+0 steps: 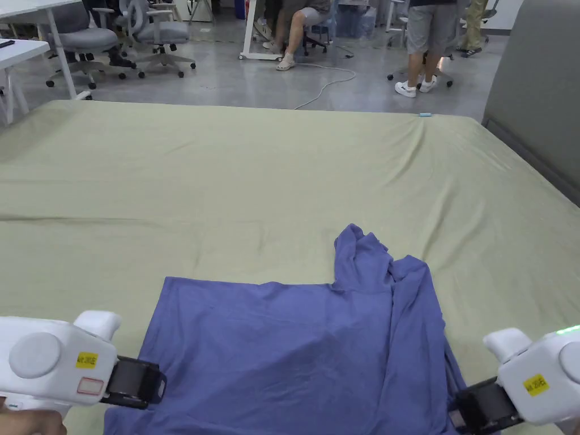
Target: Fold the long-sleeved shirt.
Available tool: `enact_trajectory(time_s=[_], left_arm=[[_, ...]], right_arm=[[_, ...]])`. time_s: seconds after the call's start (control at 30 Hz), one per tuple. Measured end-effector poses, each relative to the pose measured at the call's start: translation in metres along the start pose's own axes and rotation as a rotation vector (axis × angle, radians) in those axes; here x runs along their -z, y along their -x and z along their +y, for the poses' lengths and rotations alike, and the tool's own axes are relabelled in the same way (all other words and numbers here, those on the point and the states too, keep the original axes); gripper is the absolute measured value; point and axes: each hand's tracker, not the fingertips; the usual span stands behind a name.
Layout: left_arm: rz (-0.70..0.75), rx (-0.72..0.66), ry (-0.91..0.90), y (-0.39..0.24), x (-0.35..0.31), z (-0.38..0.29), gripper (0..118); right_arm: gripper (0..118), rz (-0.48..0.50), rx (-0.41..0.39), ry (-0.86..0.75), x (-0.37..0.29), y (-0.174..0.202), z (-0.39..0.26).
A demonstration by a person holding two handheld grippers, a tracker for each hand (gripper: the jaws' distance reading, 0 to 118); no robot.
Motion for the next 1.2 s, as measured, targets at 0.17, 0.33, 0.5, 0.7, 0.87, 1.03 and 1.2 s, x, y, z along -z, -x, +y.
enact_trajectory(time_s=[0.17, 0.33, 0.5, 0.7, 0.87, 1.03, 1.2], left_arm=[[0.029, -0.021, -0.139, -0.003, -0.018, 0.039, 111], [0.087, 0.023, -0.259, -0.022, 0.002, 0.077, 0], [0.022, 0.012, -0.234, -0.026, 0.043, 0.113, 0], [0.003, 0.012, -0.197, -0.017, 0.079, 0.14, 0], [-0.007, -0.041, -0.179, 0.004, 0.094, 0.149, 0], [-0.016, -0.08, -0.168, 0.019, 0.098, 0.149, 0], [-0.009, -0.103, -0.166, 0.027, 0.098, 0.146, 0]], right_arm=[[102, -0.049, 0.099, -0.153, -0.03, -0.012, 0.035], [0, -0.057, 0.135, -0.244, -0.021, -0.017, 0.073], [0, -0.028, 0.147, -0.235, -0.001, -0.023, 0.124], [0, -0.053, 0.123, -0.269, 0.027, -0.031, 0.246], [41, -0.059, 0.116, -0.263, 0.069, -0.025, 0.355], [95, -0.028, 0.178, -0.151, 0.134, -0.02, 0.426], [86, -0.09, 0.205, -0.01, 0.184, -0.019, 0.449]])
